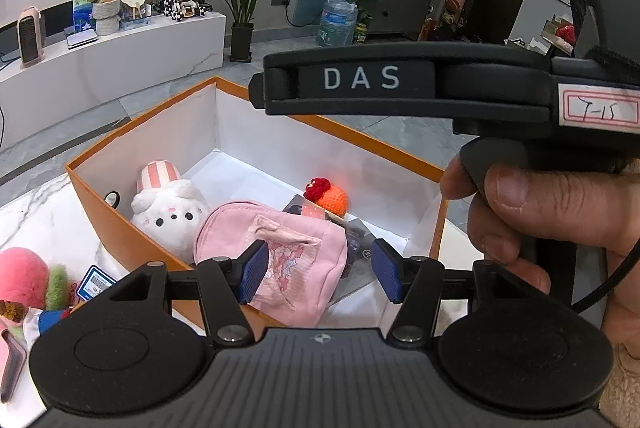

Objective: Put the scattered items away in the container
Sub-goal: 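Open the right tool to drop the backpack while the left tool drops the bottle, then move both tools away from the orange box back toward the remaining toys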

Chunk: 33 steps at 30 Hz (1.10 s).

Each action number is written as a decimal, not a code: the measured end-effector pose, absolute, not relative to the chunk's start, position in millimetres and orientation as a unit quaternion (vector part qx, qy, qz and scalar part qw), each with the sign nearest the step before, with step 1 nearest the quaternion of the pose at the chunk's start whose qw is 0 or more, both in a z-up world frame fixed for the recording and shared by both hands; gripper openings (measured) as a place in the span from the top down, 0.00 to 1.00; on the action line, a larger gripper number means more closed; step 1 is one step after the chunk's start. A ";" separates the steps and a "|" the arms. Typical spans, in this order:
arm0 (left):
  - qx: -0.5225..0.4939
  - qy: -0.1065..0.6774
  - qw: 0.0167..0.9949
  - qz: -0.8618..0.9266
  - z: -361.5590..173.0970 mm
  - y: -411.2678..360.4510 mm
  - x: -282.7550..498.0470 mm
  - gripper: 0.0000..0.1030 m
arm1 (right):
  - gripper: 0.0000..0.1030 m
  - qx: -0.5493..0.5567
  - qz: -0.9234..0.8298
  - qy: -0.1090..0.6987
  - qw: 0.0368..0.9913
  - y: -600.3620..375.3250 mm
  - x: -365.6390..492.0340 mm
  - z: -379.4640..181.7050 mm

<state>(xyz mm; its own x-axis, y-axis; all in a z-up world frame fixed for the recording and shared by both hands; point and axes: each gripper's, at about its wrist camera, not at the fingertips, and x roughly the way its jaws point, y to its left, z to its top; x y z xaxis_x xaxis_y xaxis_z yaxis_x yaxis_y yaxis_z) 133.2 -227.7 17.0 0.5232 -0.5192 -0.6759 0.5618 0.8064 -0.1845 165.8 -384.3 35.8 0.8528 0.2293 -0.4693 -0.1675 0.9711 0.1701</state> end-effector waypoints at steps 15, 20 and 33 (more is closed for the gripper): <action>0.028 0.371 0.881 -0.292 28.7 -205.5 127.1 0.35 | 0.18 0.060 0.121 0.244 0.960 -372.5 157.2 44.9; 0.028 0.368 0.885 -0.284 35.0 -193.8 122.8 0.35 | 0.18 0.054 0.128 0.242 0.960 -364.5 154.2 48.1; 0.035 0.364 0.897 -0.249 47.2 -146.8 107.1 0.35 | 0.18 0.039 0.146 0.239 0.959 -337.7 150.0 51.0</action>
